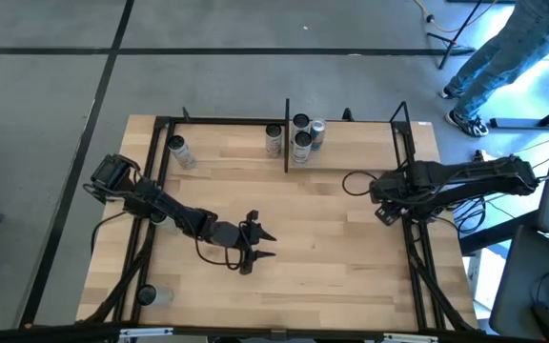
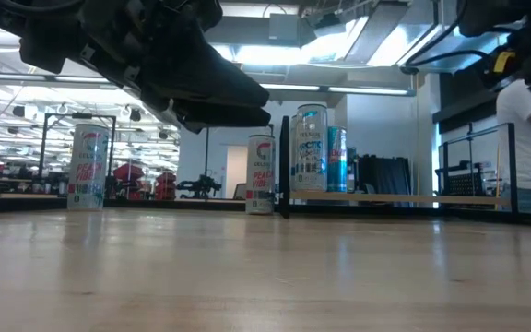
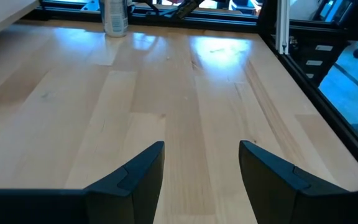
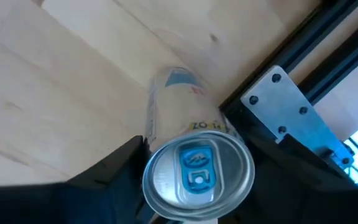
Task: Place canned beverage on shelf
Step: Put the blue soda can on the shelf aligned with the other blue soda can
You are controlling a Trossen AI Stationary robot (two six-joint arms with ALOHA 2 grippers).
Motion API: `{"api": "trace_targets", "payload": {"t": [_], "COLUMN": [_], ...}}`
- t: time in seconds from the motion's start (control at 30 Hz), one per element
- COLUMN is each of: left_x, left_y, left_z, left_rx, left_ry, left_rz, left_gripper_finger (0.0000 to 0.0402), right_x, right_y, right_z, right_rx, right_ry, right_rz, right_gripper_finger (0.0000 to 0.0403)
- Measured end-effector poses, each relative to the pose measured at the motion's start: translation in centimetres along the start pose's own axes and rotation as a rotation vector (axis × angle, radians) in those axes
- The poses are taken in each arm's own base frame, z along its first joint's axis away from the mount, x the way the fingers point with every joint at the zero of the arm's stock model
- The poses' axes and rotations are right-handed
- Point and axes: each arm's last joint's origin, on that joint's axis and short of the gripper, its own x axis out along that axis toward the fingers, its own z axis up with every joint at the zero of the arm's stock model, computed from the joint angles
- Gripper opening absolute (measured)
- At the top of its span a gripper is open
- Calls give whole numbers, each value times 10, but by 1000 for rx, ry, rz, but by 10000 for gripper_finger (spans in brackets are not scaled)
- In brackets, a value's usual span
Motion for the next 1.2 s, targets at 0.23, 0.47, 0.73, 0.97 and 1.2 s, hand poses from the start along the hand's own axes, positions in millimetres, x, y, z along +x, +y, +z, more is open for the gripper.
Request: {"api": "trace_targets", "payload": {"t": [0.23,0.47,0.73,0.97,1.2], "left_x": [0,0,0,0,-1], "left_y": [0,0,0,0,-4], "left_z": [0,1,1,1,0], "left_rx": [2,0,0,3,59], "left_ry": [-3,-9,-12,-5,-3], "left_rz": [-1,-3,-8,-6,-19], "left_gripper_finger": [194,194,194,194,194], "right_x": [-2,-24,-45,-53,-40], "right_y": [3,30,100,167,230], "right_z": [3,9,12,10,0], "right_rx": [-60,-210,-606,-910,-1180], "right_ry": [-16,-164,-314,-322,-235], "right_rz": [17,249,362,266,136], "right_gripper_finger": [200,200,200,200,200]}}
